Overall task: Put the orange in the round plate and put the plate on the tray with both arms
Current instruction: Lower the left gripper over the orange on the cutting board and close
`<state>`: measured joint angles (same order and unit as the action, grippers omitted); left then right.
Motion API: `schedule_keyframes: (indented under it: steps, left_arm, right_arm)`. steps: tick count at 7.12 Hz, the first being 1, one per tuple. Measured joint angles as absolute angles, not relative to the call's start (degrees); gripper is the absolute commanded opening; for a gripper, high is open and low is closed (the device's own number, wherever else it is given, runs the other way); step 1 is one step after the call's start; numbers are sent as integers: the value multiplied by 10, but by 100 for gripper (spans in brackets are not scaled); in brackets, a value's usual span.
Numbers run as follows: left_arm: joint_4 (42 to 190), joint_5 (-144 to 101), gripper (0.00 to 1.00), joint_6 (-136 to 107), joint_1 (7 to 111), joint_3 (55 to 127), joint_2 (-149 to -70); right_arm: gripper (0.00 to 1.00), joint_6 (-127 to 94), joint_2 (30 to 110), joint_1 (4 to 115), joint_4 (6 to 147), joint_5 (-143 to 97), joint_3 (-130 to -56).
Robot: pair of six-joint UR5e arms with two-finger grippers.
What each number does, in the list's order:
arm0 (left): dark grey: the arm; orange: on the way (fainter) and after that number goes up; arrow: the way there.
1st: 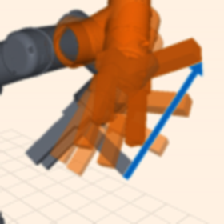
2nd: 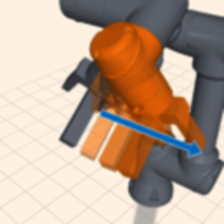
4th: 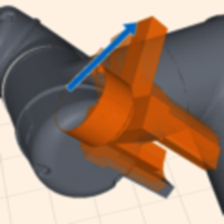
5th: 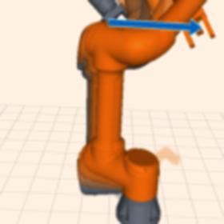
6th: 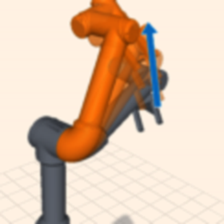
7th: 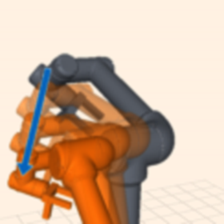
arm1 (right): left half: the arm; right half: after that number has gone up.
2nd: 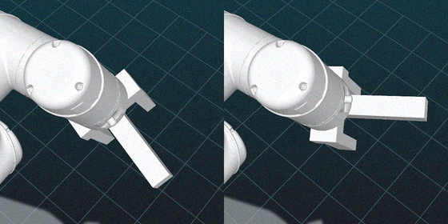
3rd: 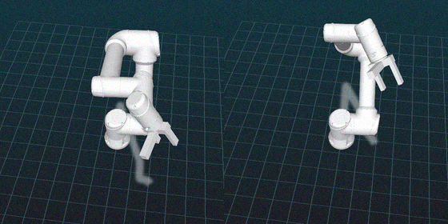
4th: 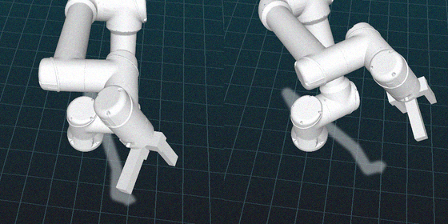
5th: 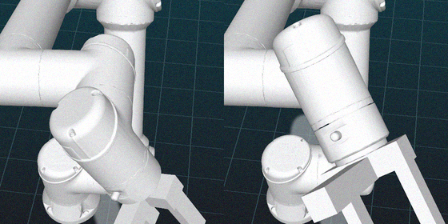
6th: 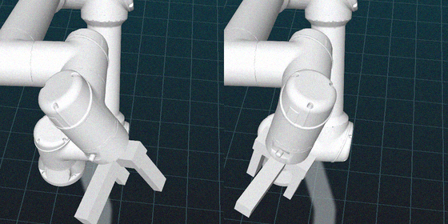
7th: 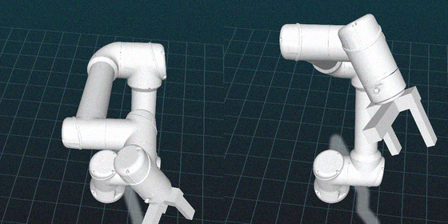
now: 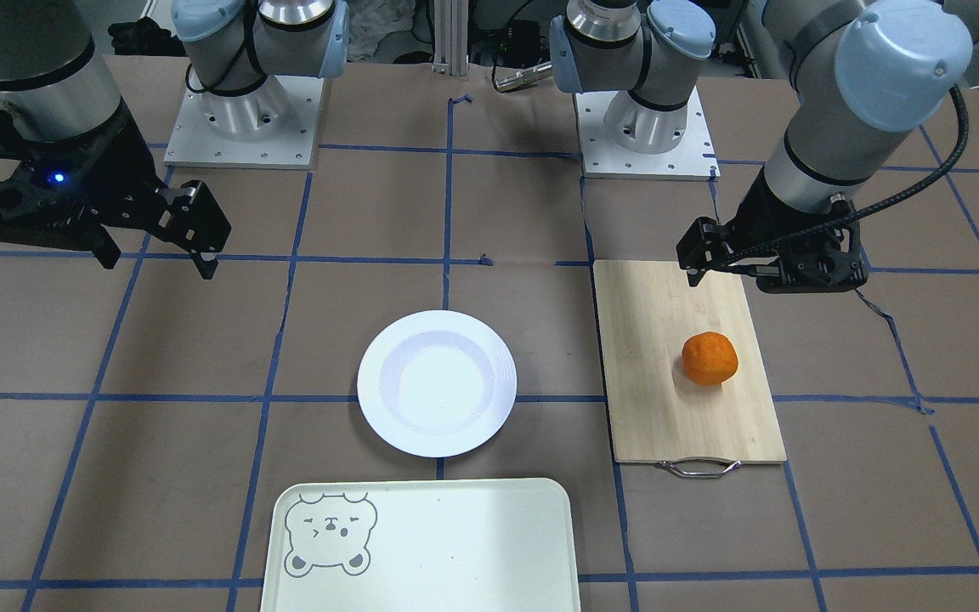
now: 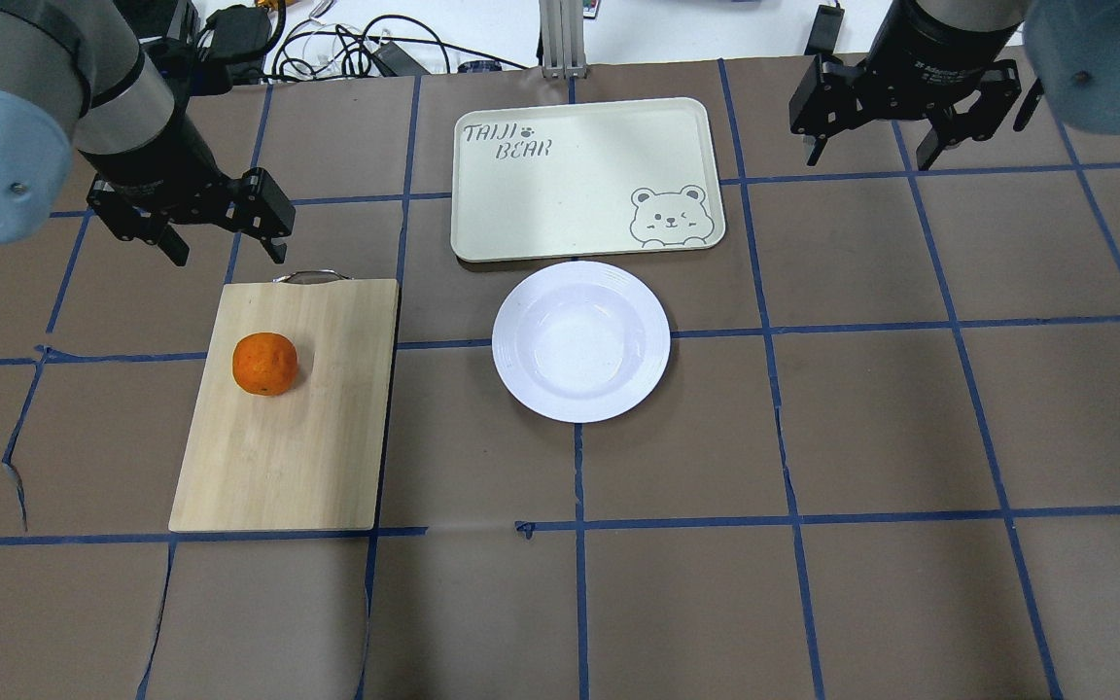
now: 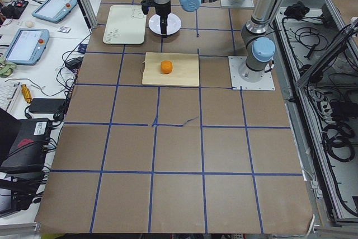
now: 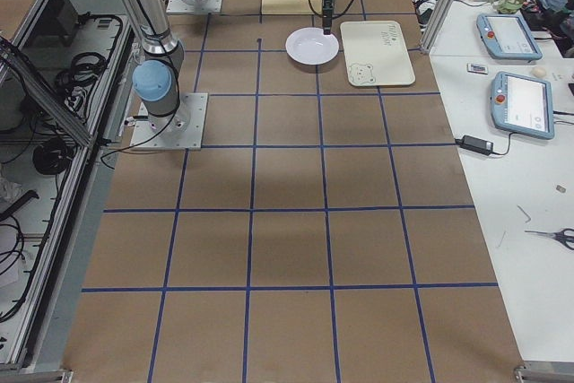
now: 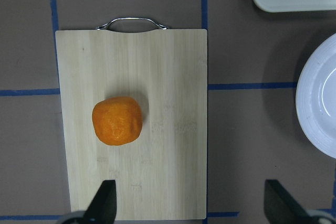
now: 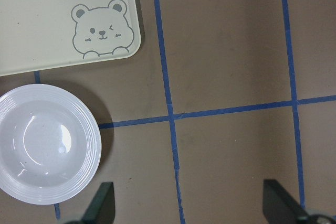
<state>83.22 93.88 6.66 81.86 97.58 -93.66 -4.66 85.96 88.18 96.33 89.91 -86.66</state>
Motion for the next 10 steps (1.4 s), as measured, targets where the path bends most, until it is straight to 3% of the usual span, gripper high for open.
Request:
schedule_keyframes:
  steps: [3,10]
  left_arm:
    - [749,933,100,120,778,1055,-943]
    - [685,915,100,146,756,1082,-989]
  right_arm:
    - [100,-47,860,882,963,900,-866]
    - [100,-46,860,882,967,900,-866]
